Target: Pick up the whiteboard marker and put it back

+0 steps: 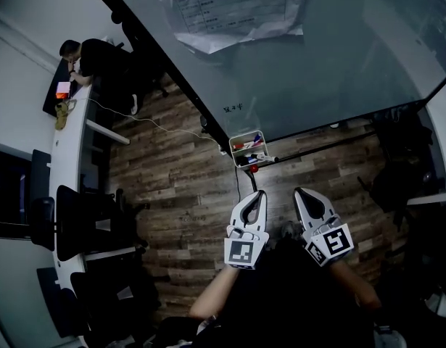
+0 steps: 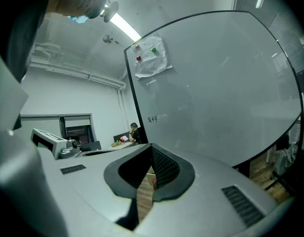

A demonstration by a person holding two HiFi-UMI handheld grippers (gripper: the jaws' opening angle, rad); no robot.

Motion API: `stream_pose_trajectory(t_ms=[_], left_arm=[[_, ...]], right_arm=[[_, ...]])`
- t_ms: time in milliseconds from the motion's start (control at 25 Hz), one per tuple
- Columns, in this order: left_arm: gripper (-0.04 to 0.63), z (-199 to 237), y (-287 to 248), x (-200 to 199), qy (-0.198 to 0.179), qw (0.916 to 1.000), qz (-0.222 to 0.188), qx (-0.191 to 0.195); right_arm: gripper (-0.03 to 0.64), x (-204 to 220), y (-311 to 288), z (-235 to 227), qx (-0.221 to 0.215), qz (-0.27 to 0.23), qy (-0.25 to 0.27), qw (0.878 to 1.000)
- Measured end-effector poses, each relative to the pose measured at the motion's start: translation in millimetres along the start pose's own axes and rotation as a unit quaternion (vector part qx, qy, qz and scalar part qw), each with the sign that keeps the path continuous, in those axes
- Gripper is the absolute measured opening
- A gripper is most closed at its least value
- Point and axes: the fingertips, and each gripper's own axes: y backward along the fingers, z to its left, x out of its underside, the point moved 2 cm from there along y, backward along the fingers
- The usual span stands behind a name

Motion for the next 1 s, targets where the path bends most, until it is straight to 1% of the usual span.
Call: stream_pose_trajectory(t_ms=[80, 200, 360, 560, 720, 760, 840, 1000], left_arm=[[0.008, 2.1, -6.4, 2.8, -0.004, 1.0000, 0.004, -0.003], [0.008, 5.9, -13.7, 11.5, 0.004, 0.9998, 0.017, -0.001], [0.008, 10.6, -23.7, 24.8, 0.005, 0.9991, 0.039, 0.014], [0.009, 19.3, -41.4, 33.8, -0.006, 0.9985, 0.044, 0.033], [0.011, 24.7, -55.7, 45.8, -0.009, 0.9972, 0.047, 0.057], [0.017, 26.0, -59.5, 50.4, -0.009, 0.9967, 0.051, 0.063], [0.057, 27.2, -66.4, 59.8, -0.010, 0.9953, 0.061, 0.075], [0.092, 25.3, -80.0, 70.2, -0.022, 0.9926, 0.074, 0.093]], right_arm=[[0.014, 1.5, -3.7, -4.4, -0.009, 0.004, 0.002, 1.000], [0.014, 6.4, -7.8, -8.6, -0.013, 0.011, -0.001, 1.000], [0.014, 9.5, -15.0, -13.8, -0.003, 0.018, -0.014, 1.000], [0.014, 11.4, -29.3, -20.6, 0.012, 0.020, -0.018, 1.000], [0.014, 11.7, -37.9, -28.8, 0.024, 0.024, -0.013, 0.999], [0.014, 11.2, -39.2, -30.8, 0.028, 0.025, -0.012, 0.999], [0.014, 11.0, -40.6, -34.3, 0.037, 0.026, -0.013, 0.999], [0.014, 11.7, -44.0, -41.3, 0.051, 0.030, -0.020, 0.998]])
